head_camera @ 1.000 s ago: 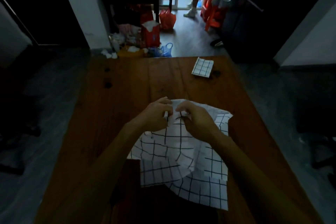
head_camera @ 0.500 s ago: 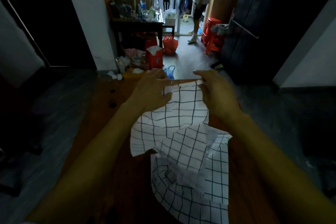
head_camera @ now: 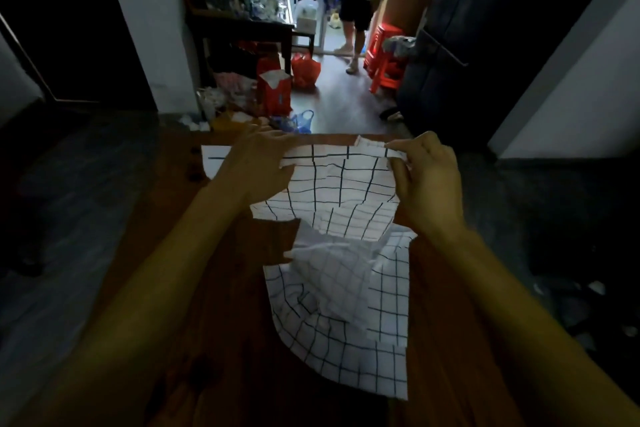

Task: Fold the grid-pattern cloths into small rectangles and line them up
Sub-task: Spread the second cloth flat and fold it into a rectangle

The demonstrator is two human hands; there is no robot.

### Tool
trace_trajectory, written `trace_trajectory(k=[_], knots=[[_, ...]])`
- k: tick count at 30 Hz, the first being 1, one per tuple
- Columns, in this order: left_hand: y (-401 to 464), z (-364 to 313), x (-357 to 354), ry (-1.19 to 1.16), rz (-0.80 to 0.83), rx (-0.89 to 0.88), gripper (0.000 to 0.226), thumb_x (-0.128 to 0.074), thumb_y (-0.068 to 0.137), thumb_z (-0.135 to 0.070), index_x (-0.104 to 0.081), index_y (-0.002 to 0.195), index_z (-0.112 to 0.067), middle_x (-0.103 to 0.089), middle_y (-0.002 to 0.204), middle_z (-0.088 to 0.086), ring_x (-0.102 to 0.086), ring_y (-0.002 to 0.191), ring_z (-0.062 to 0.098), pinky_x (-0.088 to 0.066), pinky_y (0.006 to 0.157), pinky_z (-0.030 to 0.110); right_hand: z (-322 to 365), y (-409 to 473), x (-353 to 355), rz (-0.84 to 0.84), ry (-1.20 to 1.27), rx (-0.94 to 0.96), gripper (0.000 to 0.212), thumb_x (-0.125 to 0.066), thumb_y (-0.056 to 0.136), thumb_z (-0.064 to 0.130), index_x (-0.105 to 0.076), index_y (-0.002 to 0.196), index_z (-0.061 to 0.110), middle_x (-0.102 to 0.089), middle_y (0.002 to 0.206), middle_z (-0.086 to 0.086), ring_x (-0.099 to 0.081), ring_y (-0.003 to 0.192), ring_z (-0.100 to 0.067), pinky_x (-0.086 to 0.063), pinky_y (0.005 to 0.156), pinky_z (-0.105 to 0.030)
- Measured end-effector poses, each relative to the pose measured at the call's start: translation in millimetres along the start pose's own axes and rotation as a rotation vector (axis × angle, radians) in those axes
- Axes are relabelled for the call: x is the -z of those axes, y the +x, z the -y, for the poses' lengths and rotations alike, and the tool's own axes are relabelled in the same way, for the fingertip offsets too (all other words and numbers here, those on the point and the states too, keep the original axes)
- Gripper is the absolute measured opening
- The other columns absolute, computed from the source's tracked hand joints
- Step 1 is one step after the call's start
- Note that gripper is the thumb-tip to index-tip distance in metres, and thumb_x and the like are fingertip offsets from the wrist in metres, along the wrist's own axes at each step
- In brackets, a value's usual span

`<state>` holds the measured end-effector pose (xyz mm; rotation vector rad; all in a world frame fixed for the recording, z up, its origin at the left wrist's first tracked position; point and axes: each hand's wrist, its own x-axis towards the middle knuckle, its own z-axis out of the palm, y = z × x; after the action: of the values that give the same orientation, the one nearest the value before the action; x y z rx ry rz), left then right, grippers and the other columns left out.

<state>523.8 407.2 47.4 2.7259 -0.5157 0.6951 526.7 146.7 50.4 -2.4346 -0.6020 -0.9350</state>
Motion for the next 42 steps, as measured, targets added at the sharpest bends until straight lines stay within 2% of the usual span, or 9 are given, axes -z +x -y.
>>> trace_trajectory(k=[3, 7, 11, 13, 18, 24, 27, 33, 42], knots=[[-24.0, -7.0, -9.7, -0.027, 0.059, 0.049, 0.019, -0.071, 0.079, -0.015, -0.068, 0.097, -0.011, -0.069, 0.093, 0.01, -0.062, 0.09, 0.032, -0.039, 0.087, 0.04, -4.3, -27.8, 0.4, 0.042, -0.029, -0.059, 0.016, -0.062, 0.091, 0.018, -0.067, 0.105, 0.014, -0.059, 0.103, -0.009, -0.05, 0.093, -0.024, -0.048, 0.076, -0.038], [-60.9, -25.1, -15.7, -0.029, 0.129, 0.097, 0.008, -0.067, 0.082, -0.02, -0.066, 0.086, -0.014, -0.064, 0.081, 0.002, -0.059, 0.079, 0.023, -0.036, 0.081, 0.035, -13.1, -64.5, 5.8, 0.07, -0.09, -0.02, 0.025, -0.058, 0.093, 0.037, -0.067, 0.095, 0.014, -0.061, 0.09, -0.004, -0.051, 0.086, -0.02, -0.039, 0.079, -0.034], [-104.1, -54.2, -14.8, -0.005, 0.184, 0.171, 0.014, -0.067, 0.083, -0.023, -0.068, 0.094, -0.014, -0.068, 0.087, 0.002, -0.062, 0.083, 0.022, -0.037, 0.082, 0.033, -26.8, -106.0, 12.6, 0.268, -0.112, -0.029, 0.038, -0.043, 0.094, 0.055, -0.066, 0.093, 0.025, -0.061, 0.083, 0.008, -0.051, 0.08, -0.014, -0.037, 0.082, -0.031], [-123.7, -75.8, -13.9, 0.022, 0.231, 0.223, 0.019, -0.066, 0.085, -0.022, -0.069, 0.101, -0.013, -0.07, 0.094, 0.005, -0.063, 0.088, 0.023, -0.04, 0.088, 0.035, -30.3, -131.0, 21.4, 0.297, -0.092, -0.038, 0.038, -0.043, 0.092, 0.054, -0.067, 0.096, 0.024, -0.063, 0.081, 0.006, -0.051, 0.079, -0.013, -0.034, 0.082, -0.03], [-172.1, -143.2, -24.9, 0.033, 0.341, 0.361, 0.02, -0.062, 0.086, -0.013, -0.069, 0.104, -0.018, -0.069, 0.102, 0.007, -0.059, 0.099, 0.027, -0.046, 0.094, 0.04, -45.5, -201.5, 55.0, 0.361, -0.049, -0.012, 0.019, -0.068, 0.085, 0.034, -0.071, 0.094, 0.018, -0.066, 0.086, 0.0, -0.051, 0.083, -0.016, -0.035, 0.075, -0.03], [-225.7, -222.9, -47.3, 0.039, 0.477, 0.458, 0.014, -0.06, 0.088, -0.012, -0.067, 0.096, -0.021, -0.067, 0.095, 0.003, -0.058, 0.096, 0.022, -0.048, 0.09, 0.037, -78.4, -282.3, 85.5, 0.516, 0.083, -0.061, 0.01, -0.066, 0.087, 0.034, -0.07, 0.089, 0.025, -0.067, 0.087, 0.007, -0.053, 0.083, -0.011, -0.041, 0.079, -0.033], [-247.3, -245.8, -53.0, 0.033, 0.533, 0.493, 0.013, -0.061, 0.088, -0.016, -0.067, 0.098, -0.022, -0.068, 0.098, 0.003, -0.06, 0.097, 0.023, -0.049, 0.091, 0.039, -86.6, -304.7, 98.8, 0.591, 0.124, -0.071, 0.017, -0.059, 0.09, 0.04, -0.067, 0.079, 0.03, -0.06, 0.073, 0.016, -0.053, 0.073, -0.008, -0.042, 0.082, -0.036], [-267.0, -259.7, -66.6, 0.079, 0.682, 0.534, 0.017, -0.058, 0.092, -0.017, -0.063, 0.109, -0.02, -0.066, 0.109, 0.005, -0.059, 0.103, 0.023, -0.049, 0.092, 0.038, -89.1, -321.9, 101.9, 0.698, 0.127, -0.108, 0.025, -0.06, 0.09, 0.04, -0.06, 0.068, 0.028, -0.056, 0.063, 0.011, -0.048, 0.062, -0.004, -0.037, 0.083, -0.033], [-276.6, -234.8, -90.7, 0.057, 0.709, 0.549, 0.02, -0.055, 0.094, -0.021, -0.059, 0.113, -0.016, -0.065, 0.107, 0.007, -0.06, 0.098, 0.02, -0.049, 0.088, 0.035, -86.7, -331.3, 62.4, 0.724, 0.095, -0.148, 0.015, -0.065, 0.088, 0.031, -0.07, 0.09, 0.017, -0.068, 0.08, 0.0, -0.057, 0.073, -0.012, -0.044, 0.089, -0.039]])
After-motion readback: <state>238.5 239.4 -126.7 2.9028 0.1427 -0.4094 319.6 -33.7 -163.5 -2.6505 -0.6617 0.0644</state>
